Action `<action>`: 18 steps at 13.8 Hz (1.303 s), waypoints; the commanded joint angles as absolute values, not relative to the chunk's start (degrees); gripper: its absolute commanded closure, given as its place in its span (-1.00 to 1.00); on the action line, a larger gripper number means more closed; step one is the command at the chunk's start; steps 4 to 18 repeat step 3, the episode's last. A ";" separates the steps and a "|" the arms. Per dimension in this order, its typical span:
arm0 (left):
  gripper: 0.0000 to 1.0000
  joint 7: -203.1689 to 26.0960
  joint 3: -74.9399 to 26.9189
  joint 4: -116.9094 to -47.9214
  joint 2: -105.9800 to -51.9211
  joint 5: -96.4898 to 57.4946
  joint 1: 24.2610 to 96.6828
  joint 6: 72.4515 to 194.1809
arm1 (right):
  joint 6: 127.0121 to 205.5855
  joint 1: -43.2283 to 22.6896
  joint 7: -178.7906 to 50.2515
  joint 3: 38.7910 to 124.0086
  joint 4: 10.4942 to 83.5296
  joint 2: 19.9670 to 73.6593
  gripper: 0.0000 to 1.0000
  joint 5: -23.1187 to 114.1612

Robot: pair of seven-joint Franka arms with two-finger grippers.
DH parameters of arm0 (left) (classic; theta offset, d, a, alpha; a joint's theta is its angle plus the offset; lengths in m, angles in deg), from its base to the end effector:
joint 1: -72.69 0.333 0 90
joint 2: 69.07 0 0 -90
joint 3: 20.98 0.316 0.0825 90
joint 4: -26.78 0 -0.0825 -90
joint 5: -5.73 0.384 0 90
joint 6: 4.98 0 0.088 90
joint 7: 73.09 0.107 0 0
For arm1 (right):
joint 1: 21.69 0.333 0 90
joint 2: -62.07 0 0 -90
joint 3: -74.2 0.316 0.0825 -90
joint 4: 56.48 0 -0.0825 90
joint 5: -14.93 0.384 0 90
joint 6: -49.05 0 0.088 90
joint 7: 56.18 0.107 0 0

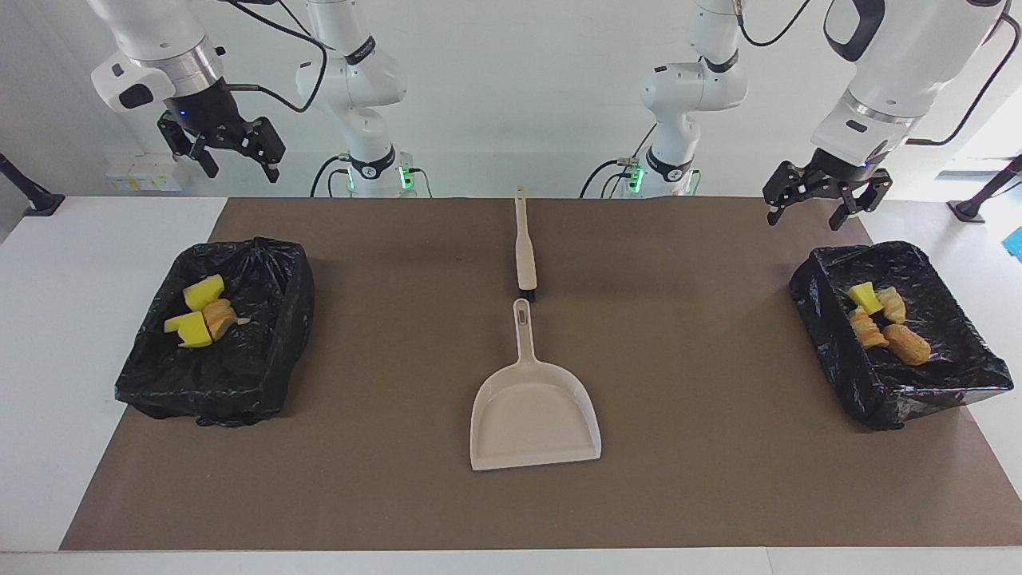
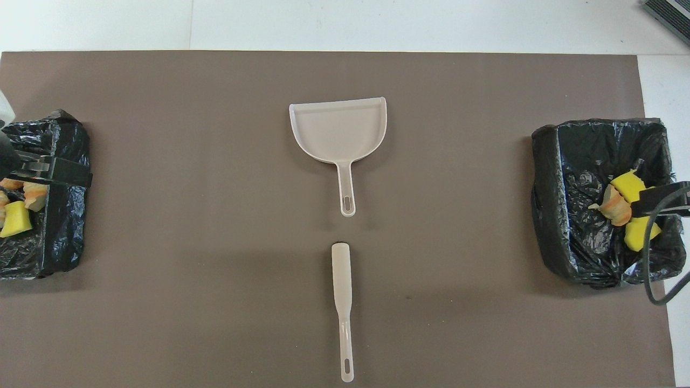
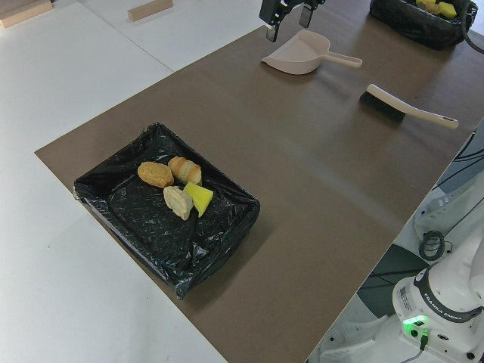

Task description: Sweep and dump trash in bin

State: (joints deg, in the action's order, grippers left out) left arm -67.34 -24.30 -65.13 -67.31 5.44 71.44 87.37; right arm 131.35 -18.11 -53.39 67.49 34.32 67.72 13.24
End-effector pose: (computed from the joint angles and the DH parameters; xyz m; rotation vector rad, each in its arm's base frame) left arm 0.5472 -0.0448 0.6293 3.1254 -0.2821 0.0602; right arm 0.5083 -0.0347 0.6587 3.1186 -0.1649 -0.0788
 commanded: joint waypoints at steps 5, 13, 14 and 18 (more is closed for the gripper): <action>-1.00 -67.73 -24.23 -66.11 -66.25 4.41 71.63 87.75 | 130.97 -18.09 -54.95 67.08 34.93 68.57 -1.00 13.96; -1.00 -67.73 -24.23 -66.11 -66.25 4.41 71.63 87.75 | 130.97 -18.09 -54.95 67.08 34.93 68.57 -1.00 13.96; -1.00 -67.73 -24.23 -66.11 -66.25 4.41 71.63 87.75 | 130.97 -18.09 -54.95 67.08 34.93 68.57 -1.00 13.96; -1.00 -67.73 -24.23 -66.11 -66.25 4.41 71.63 87.75 | 130.97 -18.09 -54.95 67.08 34.93 68.57 -1.00 13.96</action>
